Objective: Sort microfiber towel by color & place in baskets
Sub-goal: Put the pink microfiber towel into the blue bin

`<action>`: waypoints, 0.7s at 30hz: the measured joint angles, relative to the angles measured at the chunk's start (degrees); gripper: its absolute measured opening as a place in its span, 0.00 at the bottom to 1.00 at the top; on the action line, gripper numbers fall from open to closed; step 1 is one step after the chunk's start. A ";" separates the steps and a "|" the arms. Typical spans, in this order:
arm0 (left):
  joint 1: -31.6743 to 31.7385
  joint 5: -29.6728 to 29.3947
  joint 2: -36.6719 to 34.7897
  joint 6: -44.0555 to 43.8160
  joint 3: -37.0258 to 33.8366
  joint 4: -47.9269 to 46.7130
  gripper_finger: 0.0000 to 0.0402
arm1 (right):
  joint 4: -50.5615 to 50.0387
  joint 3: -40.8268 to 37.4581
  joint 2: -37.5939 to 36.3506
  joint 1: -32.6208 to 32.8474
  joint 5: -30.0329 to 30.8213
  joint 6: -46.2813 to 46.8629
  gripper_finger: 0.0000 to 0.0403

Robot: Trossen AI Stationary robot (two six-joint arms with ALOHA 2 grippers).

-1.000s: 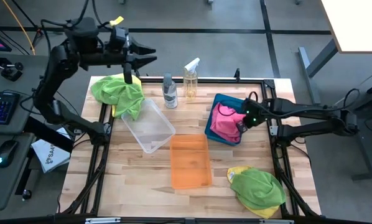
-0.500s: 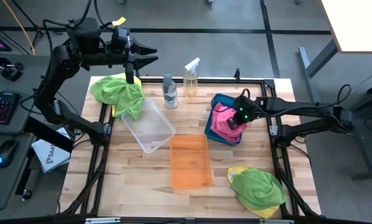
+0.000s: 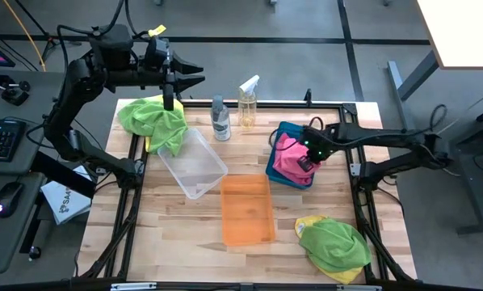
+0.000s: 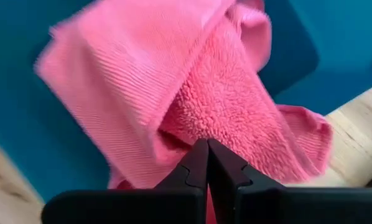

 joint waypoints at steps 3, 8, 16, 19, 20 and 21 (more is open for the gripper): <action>0.00 0.00 0.00 -0.13 0.00 -0.04 0.30 | 2.02 -0.02 5.06 0.00 0.26 -1.80 0.00; 0.00 0.00 0.00 -0.64 0.00 -0.08 0.30 | 9.16 -0.04 12.56 0.00 -0.36 -4.50 0.00; 0.00 0.02 0.00 -1.68 0.00 -0.17 0.30 | 16.30 1.88 19.70 0.07 -3.02 -8.95 0.00; 0.00 0.01 0.00 -1.71 0.00 -0.19 0.30 | 15.92 1.95 20.94 0.04 -3.04 -10.70 0.00; 0.00 0.02 0.00 -1.71 0.00 -0.19 0.30 | 15.71 1.95 21.03 0.06 -3.06 -11.29 0.00; 0.00 0.02 0.00 -1.71 0.00 -0.21 0.30 | 15.47 1.95 20.95 0.06 -3.09 -11.87 0.00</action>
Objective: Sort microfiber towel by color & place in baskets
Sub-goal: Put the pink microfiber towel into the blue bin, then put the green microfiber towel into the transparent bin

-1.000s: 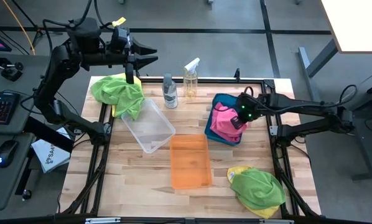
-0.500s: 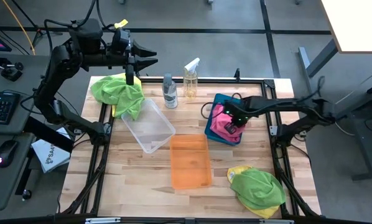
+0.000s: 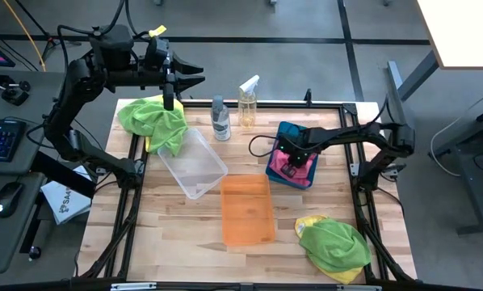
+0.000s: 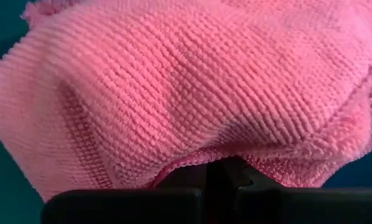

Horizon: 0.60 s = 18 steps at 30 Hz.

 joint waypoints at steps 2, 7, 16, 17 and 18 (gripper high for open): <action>0.00 0.00 0.00 0.00 0.00 0.02 0.30 | -0.72 0.00 -1.37 0.00 0.05 -0.22 0.00; 0.00 -0.01 0.00 0.04 0.00 0.02 0.30 | -2.40 0.00 -9.62 -0.18 1.38 0.05 0.00; 0.01 0.00 0.00 1.30 0.00 -1.03 0.30 | -3.80 0.00 -26.59 -0.39 -7.30 8.87 0.00; 0.01 0.02 0.00 1.88 0.00 -1.90 0.30 | -2.93 0.00 -28.04 -0.39 -9.40 9.82 0.00; 0.00 0.09 0.00 2.01 0.00 -3.03 0.30 | -1.90 0.00 -29.37 -0.29 -11.06 11.01 0.00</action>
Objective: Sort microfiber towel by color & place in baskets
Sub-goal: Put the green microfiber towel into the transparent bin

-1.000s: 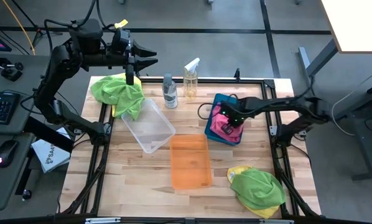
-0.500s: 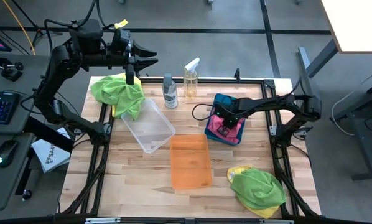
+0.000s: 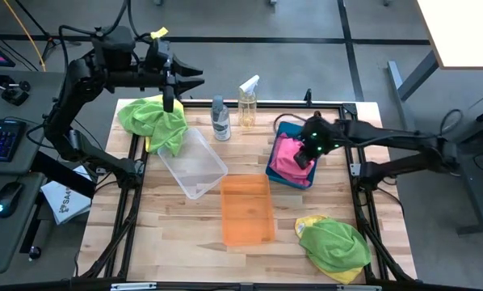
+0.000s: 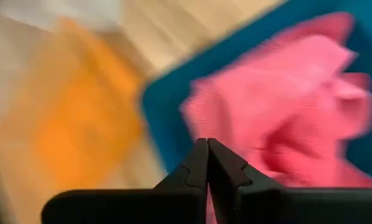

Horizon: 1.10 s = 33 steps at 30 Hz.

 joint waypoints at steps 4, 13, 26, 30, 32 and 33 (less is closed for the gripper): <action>-1.79 -0.02 -1.38 -0.83 -5.06 -0.11 0.30 | 5.22 0.00 -4.25 1.21 -2.14 3.65 0.01; -6.84 -3.14 -17.64 -19.29 -54.71 35.77 0.30 | 19.32 0.00 -6.37 4.05 1.34 6.01 0.25; 9.31 -19.04 -23.07 -25.94 -67.75 3.23 0.31 | 20.66 0.00 -6.20 0.13 2.43 5.48 0.61; 16.92 -19.10 -16.67 -21.77 -67.75 2.68 0.33 | 20.93 0.00 -6.20 -0.91 2.44 5.56 0.61; 19.92 -19.77 -13.41 -20.96 -67.75 3.39 0.36 | 20.90 0.00 -6.20 -1.02 2.45 5.58 0.61; 21.14 -20.42 -11.81 -21.29 -67.75 3.84 0.37 | 20.90 0.00 -6.20 -1.02 2.45 5.55 0.61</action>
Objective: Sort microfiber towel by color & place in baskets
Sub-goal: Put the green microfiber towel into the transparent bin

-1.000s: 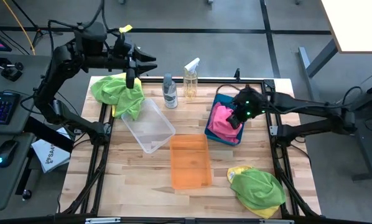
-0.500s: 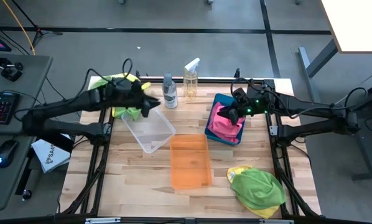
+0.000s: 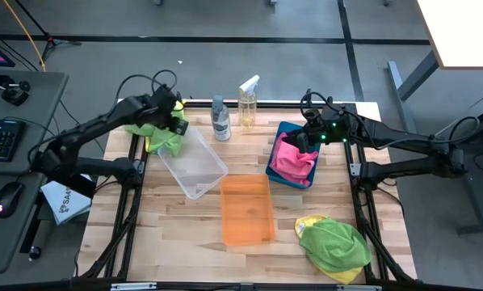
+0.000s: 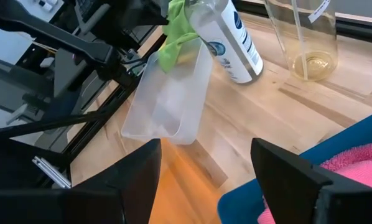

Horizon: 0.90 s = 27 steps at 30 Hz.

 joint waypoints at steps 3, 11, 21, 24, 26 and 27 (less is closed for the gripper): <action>2.86 0.02 4.17 -2.88 0.00 1.30 0.41 | 0.00 0.00 0.00 0.00 -0.02 0.09 0.61; 3.72 5.44 10.64 -2.22 1.15 7.45 0.47 | 0.00 0.00 0.00 0.00 -0.02 0.26 0.61; 2.68 -1.29 22.63 -0.02 13.17 1.56 0.47 | -1.01 0.00 0.00 0.00 -0.04 0.22 0.61; 2.68 -1.39 25.40 -0.68 15.09 -0.75 0.47 | -1.34 0.00 0.00 0.00 -0.04 -0.04 0.61; 2.68 -1.42 26.38 -1.75 14.96 -1.23 0.47 | -1.31 0.00 0.00 0.00 -0.04 -0.09 0.61; 2.59 -1.46 26.70 -2.50 14.65 -1.22 0.47 | -1.33 0.00 0.00 0.00 -0.04 -0.11 0.61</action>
